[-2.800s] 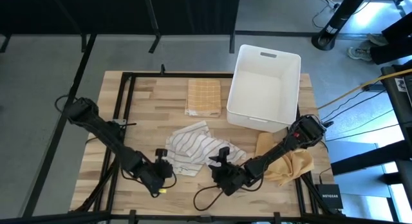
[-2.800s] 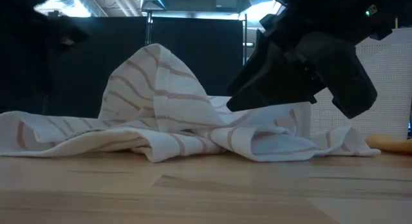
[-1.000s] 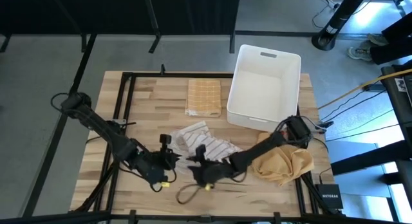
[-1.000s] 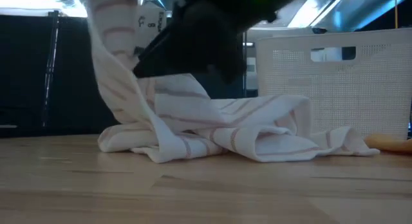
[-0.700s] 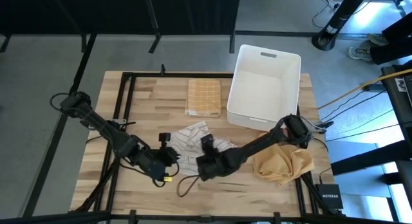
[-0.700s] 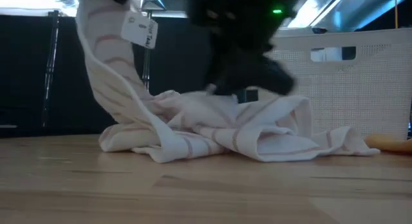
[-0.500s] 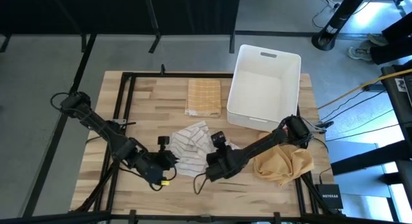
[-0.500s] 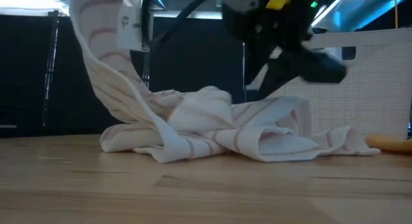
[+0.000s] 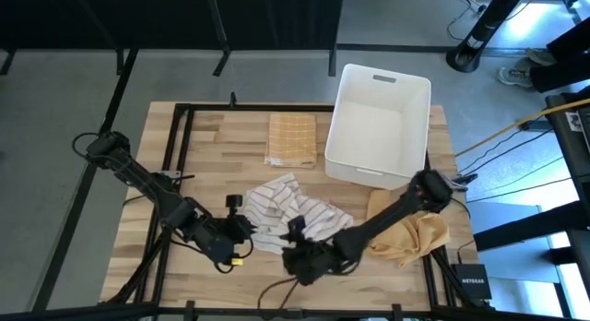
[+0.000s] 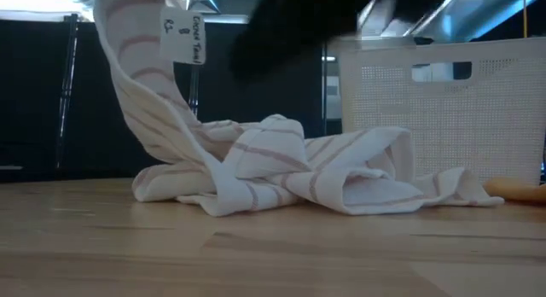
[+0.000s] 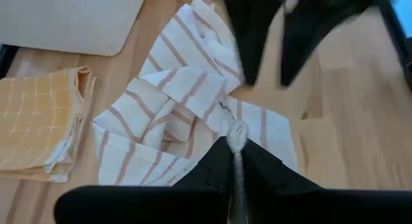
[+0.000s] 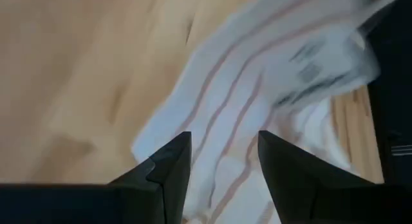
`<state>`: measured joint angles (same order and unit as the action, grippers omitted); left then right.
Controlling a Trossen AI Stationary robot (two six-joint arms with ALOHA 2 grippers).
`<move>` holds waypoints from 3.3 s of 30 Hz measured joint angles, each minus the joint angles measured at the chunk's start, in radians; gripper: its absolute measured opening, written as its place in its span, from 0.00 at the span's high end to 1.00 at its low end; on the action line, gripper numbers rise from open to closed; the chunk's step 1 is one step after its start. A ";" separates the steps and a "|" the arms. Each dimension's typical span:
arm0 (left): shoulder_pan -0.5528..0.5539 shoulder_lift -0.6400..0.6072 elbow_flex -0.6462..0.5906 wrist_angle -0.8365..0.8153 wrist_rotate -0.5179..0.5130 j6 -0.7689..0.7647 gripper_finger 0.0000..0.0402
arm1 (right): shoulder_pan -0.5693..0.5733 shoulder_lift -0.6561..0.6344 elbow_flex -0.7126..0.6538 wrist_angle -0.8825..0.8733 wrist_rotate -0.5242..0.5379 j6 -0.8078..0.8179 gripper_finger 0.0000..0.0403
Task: Fold towel
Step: Fold the white towel
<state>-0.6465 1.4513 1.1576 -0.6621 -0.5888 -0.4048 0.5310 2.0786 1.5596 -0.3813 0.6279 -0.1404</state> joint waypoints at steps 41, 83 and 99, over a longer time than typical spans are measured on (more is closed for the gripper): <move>0.000 0.001 0.000 0.000 0.001 -0.032 0.96 | -0.099 0.110 -0.008 -0.114 -0.017 0.264 0.52; -0.073 -0.063 0.059 -0.121 0.000 -0.158 0.96 | 0.168 -0.348 -0.008 -0.339 0.336 0.270 1.00; -0.211 -0.288 0.290 -0.214 -0.674 0.043 0.96 | 0.213 -0.689 -0.008 -0.173 0.555 -0.005 1.00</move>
<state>-0.8577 1.1636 1.4475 -0.8763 -1.2623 -0.3616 0.7444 1.3892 1.5520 -0.5540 1.1831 -0.1450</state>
